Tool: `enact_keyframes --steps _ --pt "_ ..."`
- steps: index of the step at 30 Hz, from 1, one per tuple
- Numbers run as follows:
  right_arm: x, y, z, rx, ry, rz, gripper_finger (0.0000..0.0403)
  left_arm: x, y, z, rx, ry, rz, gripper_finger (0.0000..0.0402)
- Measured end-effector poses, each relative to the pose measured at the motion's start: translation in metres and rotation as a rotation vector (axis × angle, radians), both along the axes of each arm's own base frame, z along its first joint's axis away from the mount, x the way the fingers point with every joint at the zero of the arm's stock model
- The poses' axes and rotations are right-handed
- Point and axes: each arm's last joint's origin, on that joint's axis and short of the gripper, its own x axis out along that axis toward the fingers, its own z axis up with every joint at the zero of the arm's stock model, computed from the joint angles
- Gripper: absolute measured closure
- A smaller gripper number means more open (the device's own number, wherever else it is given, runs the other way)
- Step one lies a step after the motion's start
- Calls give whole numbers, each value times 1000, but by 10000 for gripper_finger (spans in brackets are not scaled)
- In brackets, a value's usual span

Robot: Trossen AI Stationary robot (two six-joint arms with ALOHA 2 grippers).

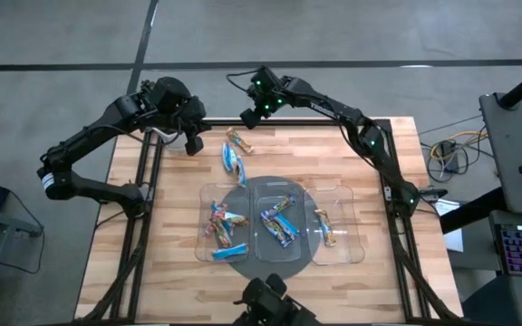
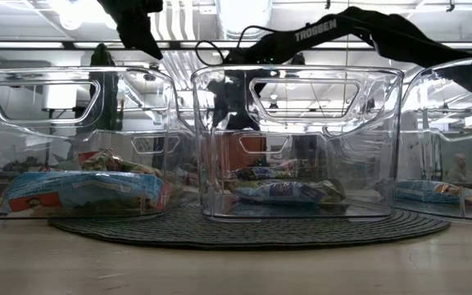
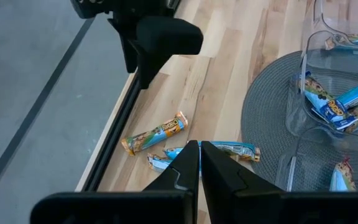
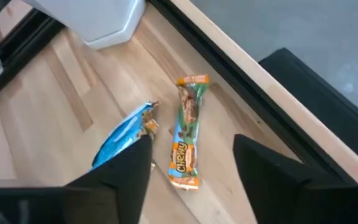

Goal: Pick and place Granola Bars by type
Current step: Put the yellow granola bar into the right transparent bin

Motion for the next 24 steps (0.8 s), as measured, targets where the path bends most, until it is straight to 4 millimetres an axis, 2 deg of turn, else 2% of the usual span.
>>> enact_keyframes --steps 4,9,16,24 --pt "2 1 -4 -22 12 36 147 0 0 0 -1 -1 1 401" --pt "8 8 -12 -43 33 79 123 1 1 -1 -11 -2 10 401" --pt "19 13 -37 -36 87 80 123 1 1 -1 -28 -10 27 401" --pt "24 10 -53 -80 127 74 127 1 1 -1 -29 -10 27 401"
